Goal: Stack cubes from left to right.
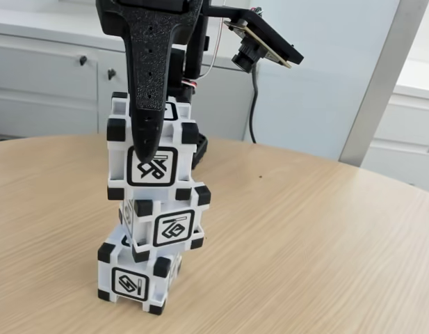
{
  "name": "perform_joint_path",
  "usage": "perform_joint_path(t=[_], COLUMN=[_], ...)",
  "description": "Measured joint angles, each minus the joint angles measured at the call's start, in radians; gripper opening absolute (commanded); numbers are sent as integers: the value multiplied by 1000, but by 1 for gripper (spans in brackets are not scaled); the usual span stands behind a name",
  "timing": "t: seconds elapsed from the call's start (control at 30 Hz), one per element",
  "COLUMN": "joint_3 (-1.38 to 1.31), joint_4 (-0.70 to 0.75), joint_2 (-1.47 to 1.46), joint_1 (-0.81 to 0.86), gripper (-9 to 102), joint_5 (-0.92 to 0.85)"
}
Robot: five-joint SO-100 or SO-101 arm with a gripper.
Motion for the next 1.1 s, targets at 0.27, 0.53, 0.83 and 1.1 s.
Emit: perform_joint_path(t=[0.27,0.53,0.83,1.1], joint_3=[0,0,0,-2], joint_4=[21,48,52,52], joint_2=[38,209,413,443], joint_1=[-2,-2,-3,-241], gripper=[32,32,0,0], joint_5=[8,5,14,98])
